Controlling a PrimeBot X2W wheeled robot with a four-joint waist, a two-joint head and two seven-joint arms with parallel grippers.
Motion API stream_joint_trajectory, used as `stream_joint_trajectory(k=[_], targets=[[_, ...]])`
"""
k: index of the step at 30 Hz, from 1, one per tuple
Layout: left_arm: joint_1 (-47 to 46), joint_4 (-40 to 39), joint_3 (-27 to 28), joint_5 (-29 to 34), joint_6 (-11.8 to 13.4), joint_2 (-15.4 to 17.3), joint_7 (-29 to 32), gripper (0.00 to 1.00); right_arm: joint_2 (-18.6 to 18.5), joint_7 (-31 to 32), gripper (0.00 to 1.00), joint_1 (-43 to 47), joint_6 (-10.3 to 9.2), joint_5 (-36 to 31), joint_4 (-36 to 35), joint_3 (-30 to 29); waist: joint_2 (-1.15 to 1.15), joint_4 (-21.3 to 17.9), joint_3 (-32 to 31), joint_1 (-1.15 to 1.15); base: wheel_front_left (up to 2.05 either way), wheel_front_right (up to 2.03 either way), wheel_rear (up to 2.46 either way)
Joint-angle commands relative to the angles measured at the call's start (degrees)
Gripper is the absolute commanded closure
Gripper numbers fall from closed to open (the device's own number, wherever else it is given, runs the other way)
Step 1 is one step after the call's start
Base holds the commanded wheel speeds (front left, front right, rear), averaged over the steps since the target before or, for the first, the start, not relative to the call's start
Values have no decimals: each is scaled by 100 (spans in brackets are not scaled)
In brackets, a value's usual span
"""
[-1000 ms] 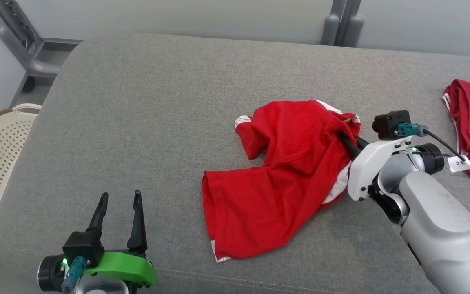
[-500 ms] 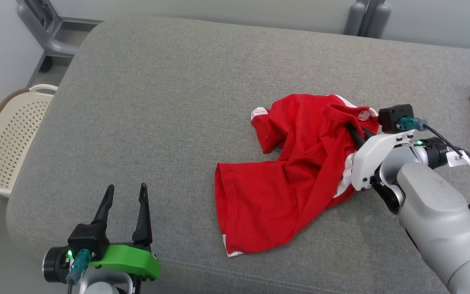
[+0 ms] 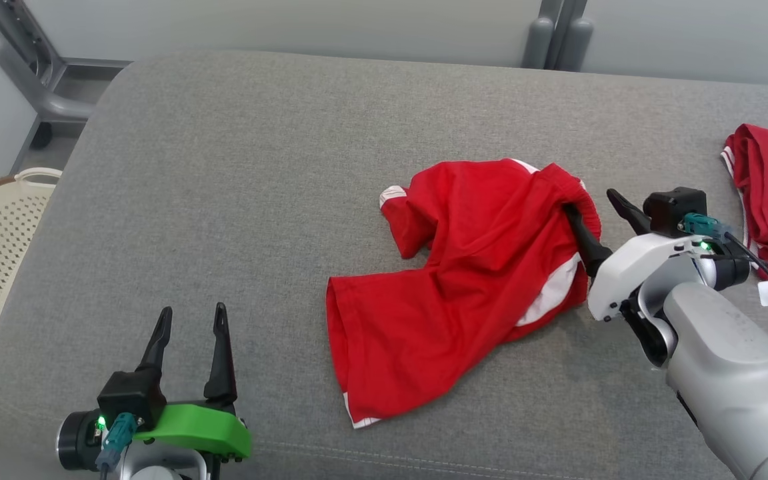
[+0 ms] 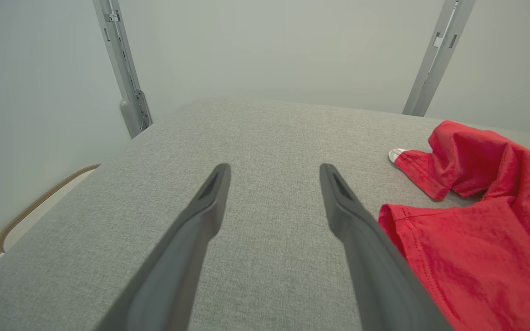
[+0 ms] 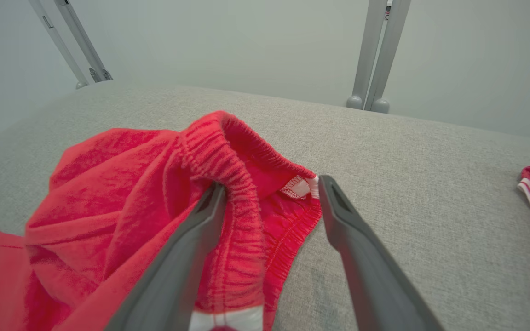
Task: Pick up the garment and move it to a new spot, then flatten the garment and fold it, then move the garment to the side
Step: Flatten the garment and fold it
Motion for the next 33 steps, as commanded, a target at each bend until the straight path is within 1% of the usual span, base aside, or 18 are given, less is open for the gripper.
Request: stream_joint_trajectory(k=[1,3,4,5,8,11,15,17,21,25,33], targets=[[66,-29,59,32,23,5,-27,0,-62,-51,0,171,-4,40,-177,-107,0,-107,-77,0,0,0,0],[109,-54,86,46,30,5,-26,0,-73,-44,0,375,-4,71,-430,-270,0,-172,-110,0,0,0,0],[133,-59,107,52,34,5,-26,0,-18,-43,0,524,-4,159,-522,-298,0,-202,-127,0,0,0,0],[157,-65,129,62,31,5,-26,0,16,-43,0,641,-4,237,-585,-276,0,-230,-146,0,0,0,0],[191,-68,166,84,15,5,-26,0,-65,-44,0,681,-6,274,-715,-244,0,-279,-180,0,0,0,0],[222,-68,211,88,2,6,-26,0,-61,33,0,826,-5,370,-800,-133,0,-356,-241,0,0,0,0],[255,-55,198,99,-10,5,-27,0,-135,161,0,889,-5,426,-817,-36,0,-401,-299,0,0,0,0],[269,-46,198,98,-8,6,-27,0,-126,197,0,911,-5,462,-827,-3,0,-415,-325,0,0,0,0],[283,-19,176,95,-32,6,-26,0,-120,486,0,988,-5,521,-738,110,0,-414,-355,0,0,0,0],[305,-1,177,95,-27,6,-26,0,-123,587,0,998,-5,529,-686,161,0,-397,-382,0,0,0,0],[383,-38,223,101,-10,6,-26,0,-220,377,0,1055,-5,459,-795,66,0,-426,-422,0,0,0,0]])
